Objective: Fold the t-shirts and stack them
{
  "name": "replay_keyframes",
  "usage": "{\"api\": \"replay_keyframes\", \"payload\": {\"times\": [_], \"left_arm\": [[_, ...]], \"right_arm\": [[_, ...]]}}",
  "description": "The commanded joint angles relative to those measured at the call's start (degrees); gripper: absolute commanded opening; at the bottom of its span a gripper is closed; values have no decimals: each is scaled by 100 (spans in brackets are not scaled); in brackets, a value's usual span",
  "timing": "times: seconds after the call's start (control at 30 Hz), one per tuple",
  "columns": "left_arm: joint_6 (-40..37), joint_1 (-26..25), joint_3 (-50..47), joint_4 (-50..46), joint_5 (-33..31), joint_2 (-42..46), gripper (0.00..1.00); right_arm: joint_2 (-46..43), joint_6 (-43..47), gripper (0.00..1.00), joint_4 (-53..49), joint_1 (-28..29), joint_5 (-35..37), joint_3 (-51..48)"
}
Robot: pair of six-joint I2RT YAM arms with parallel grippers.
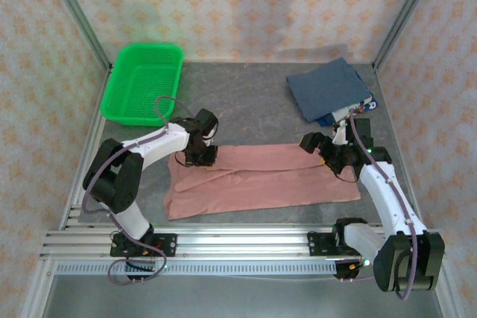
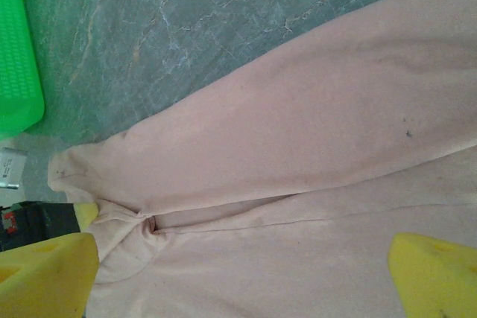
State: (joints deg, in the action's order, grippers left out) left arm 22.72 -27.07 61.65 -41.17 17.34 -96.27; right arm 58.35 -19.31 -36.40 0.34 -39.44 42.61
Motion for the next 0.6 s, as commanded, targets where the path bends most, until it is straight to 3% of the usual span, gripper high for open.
{"api": "replay_keyframes", "payload": {"times": [0.0, 0.17, 0.33, 0.57], "left_arm": [[296, -59, -78, -85, -158, 293, 0], [1071, -58, -395, 165, -82, 666, 13], [1626, -55, -791, 544, -18, 829, 21], [1834, -56, -717, 566, -285, 685, 21]], "right_arm": [[19, 25, 99, 46, 21, 47, -47], [11, 24, 99, 51, 19, 42, -59], [5, 6, 99, 82, 21, 51, -74], [19, -3, 99, 103, 25, 29, -77]]}}
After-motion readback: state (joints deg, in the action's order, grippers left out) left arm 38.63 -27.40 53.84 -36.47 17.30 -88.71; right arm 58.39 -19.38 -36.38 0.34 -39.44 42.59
